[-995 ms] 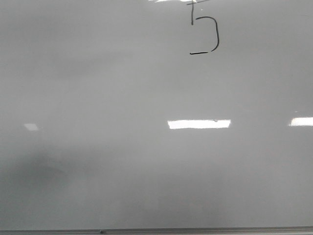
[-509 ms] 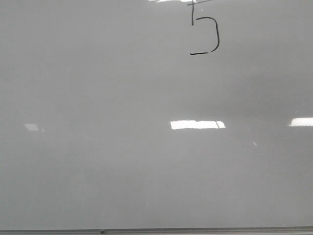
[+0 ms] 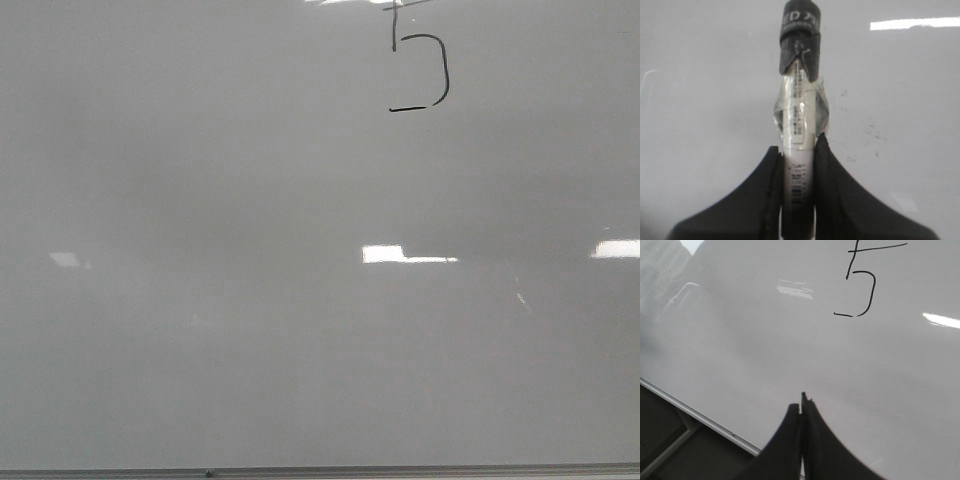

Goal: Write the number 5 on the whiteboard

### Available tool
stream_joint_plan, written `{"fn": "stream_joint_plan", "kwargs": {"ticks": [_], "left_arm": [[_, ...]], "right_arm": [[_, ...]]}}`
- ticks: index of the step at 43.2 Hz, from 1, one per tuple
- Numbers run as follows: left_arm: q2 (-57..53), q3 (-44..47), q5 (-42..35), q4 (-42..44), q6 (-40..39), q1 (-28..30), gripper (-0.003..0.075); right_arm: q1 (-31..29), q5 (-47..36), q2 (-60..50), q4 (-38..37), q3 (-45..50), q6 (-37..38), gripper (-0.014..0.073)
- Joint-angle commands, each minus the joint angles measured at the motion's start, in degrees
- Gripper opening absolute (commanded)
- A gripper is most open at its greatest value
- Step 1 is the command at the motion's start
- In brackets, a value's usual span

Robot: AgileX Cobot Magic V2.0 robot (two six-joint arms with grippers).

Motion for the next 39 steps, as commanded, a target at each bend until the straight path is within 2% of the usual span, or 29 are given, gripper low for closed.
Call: {"fn": "stream_joint_plan", "kwargs": {"ticks": [1,8,19,39], "left_arm": [[5.22,-3.62,-8.06,-0.75,-0.57,0.19,-0.0020],[14.14,-6.60,-9.55,-0.75,-0.57,0.19,-0.0020],[22.17,-10.57,-10.04,-0.75,-0.57,0.19,-0.0001],[25.65,-12.43,-10.27,-0.28,-0.57,0.19,0.0345]], "right_arm": [[-0.33,-4.36,0.15,-0.17,-1.49,0.00,-0.0067],[-0.33,-3.55,0.15,-0.17,-1.49,0.00,-0.0067],[-0.33,-1.81,0.15,-0.17,-1.49,0.00,-0.0067],[-0.33,-1.81,0.15,-0.17,-1.49,0.00,-0.0067]]}}
